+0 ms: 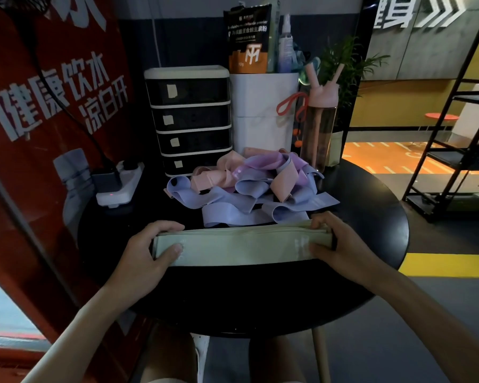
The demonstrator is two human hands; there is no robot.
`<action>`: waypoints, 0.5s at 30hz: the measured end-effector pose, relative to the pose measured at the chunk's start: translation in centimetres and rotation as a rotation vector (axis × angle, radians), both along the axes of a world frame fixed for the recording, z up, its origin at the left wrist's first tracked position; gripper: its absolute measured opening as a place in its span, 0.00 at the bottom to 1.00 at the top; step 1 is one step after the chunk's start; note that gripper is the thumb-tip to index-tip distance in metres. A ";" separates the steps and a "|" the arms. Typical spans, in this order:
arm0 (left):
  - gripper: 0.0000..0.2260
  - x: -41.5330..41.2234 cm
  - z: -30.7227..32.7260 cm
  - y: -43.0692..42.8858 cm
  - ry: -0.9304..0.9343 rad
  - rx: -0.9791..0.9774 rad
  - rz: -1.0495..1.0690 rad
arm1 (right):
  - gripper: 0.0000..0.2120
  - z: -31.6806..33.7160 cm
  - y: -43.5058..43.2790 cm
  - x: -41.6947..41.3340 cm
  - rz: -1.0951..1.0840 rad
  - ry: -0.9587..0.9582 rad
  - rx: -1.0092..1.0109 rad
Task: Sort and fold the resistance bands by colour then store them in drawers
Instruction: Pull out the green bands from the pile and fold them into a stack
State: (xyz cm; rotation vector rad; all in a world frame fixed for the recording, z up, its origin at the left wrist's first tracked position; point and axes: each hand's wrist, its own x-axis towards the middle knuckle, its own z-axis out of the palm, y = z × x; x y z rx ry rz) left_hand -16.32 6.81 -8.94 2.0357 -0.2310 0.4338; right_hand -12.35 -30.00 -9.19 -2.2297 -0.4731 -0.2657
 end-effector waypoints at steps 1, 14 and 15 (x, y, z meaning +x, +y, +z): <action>0.14 -0.1 0.0 0.1 -0.013 -0.007 -0.012 | 0.15 -0.1 0.0 0.0 0.002 0.009 0.001; 0.20 -0.4 0.2 -0.8 -0.176 0.055 0.020 | 0.21 0.5 0.3 -1.0 0.005 -0.142 0.119; 0.21 -0.3 0.2 -0.8 -0.155 0.080 0.024 | 0.24 0.5 0.2 -0.9 0.014 -0.128 0.095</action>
